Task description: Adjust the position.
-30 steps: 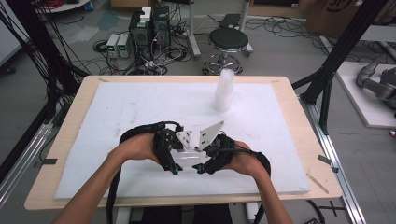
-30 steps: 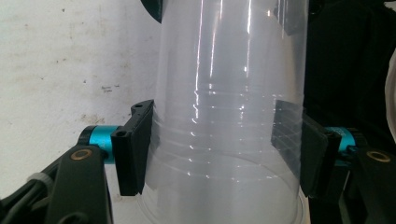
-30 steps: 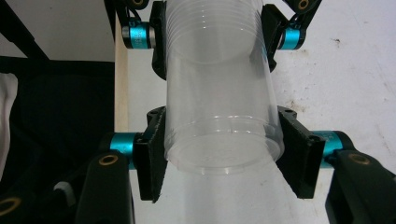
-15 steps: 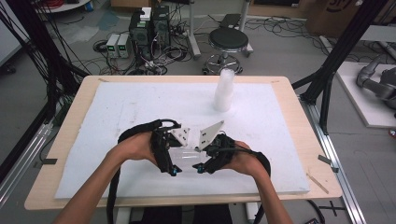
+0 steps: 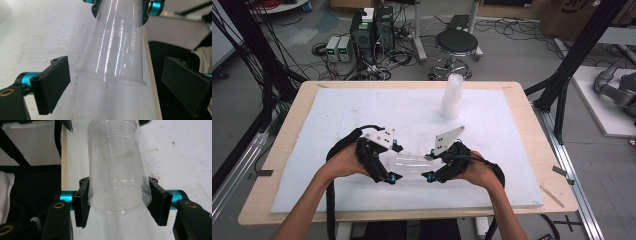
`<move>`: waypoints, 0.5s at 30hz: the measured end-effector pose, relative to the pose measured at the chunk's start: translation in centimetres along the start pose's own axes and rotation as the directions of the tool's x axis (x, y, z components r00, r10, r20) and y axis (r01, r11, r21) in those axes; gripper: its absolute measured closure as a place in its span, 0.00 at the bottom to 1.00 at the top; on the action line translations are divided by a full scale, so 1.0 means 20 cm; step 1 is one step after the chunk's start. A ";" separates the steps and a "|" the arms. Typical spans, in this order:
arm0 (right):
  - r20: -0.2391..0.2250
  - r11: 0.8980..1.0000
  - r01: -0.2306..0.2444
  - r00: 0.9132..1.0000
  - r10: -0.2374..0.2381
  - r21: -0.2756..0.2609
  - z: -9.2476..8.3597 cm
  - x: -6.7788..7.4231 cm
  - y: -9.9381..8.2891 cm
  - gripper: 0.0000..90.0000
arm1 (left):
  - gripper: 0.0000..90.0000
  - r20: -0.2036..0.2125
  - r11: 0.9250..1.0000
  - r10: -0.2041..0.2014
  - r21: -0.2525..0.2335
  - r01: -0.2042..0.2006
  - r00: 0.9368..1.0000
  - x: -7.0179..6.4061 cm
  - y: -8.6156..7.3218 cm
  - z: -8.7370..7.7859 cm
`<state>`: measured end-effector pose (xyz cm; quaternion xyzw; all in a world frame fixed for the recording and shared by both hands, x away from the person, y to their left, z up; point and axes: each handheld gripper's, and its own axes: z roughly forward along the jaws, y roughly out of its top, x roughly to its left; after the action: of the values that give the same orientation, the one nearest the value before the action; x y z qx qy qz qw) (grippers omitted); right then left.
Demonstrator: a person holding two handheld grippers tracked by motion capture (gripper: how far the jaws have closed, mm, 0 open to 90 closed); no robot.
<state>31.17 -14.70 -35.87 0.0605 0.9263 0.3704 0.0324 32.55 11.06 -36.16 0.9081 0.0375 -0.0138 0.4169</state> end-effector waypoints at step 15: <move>-0.010 0.971 -0.054 0.999 0.053 -0.233 -0.06 -0.05 -0.12 0.47 | 0.08 -0.076 0.917 -0.130 -0.387 0.091 0.989 -0.02 -0.25 -0.10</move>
<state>31.79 -17.38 -36.71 0.0806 0.8744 0.4776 0.0275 31.76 15.94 -38.62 0.8052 0.1114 0.0159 0.5822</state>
